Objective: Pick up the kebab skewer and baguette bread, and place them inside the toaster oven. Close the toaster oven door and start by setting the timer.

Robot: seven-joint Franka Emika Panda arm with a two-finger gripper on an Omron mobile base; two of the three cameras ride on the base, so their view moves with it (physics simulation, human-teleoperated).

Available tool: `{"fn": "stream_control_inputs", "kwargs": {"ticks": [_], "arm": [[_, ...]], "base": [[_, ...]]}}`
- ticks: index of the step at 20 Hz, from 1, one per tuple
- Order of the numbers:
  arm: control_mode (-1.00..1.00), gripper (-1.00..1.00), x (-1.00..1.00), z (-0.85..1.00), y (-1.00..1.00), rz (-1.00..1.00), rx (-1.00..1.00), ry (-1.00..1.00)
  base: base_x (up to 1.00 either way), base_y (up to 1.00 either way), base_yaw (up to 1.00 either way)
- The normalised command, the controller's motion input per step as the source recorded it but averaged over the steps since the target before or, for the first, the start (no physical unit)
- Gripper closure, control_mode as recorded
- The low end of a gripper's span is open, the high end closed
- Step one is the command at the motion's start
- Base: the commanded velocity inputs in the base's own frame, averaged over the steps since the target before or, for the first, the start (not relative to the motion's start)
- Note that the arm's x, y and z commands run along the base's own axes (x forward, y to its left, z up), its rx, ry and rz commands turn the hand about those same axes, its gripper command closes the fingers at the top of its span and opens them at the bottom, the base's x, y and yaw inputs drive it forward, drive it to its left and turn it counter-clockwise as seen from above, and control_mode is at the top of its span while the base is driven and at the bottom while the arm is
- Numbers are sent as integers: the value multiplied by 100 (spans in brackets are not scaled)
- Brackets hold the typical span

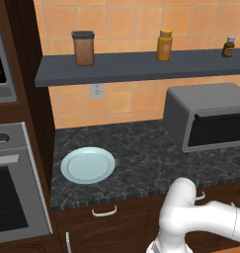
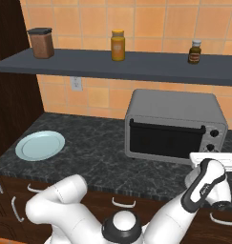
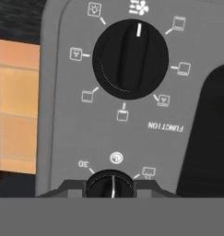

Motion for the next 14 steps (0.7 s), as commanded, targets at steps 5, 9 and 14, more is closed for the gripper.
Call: {"fn": "stream_control_inputs", "kwargs": {"ticks": [5,9,14], "arm": [[-100,100,1,7,7,0,7,-1],[-100,100,0,7,6,0,12,0],[-100,100,0,5,11,0,16,0]], "base": [[0,0,0],[0,0,0],[0,0,0]]}}
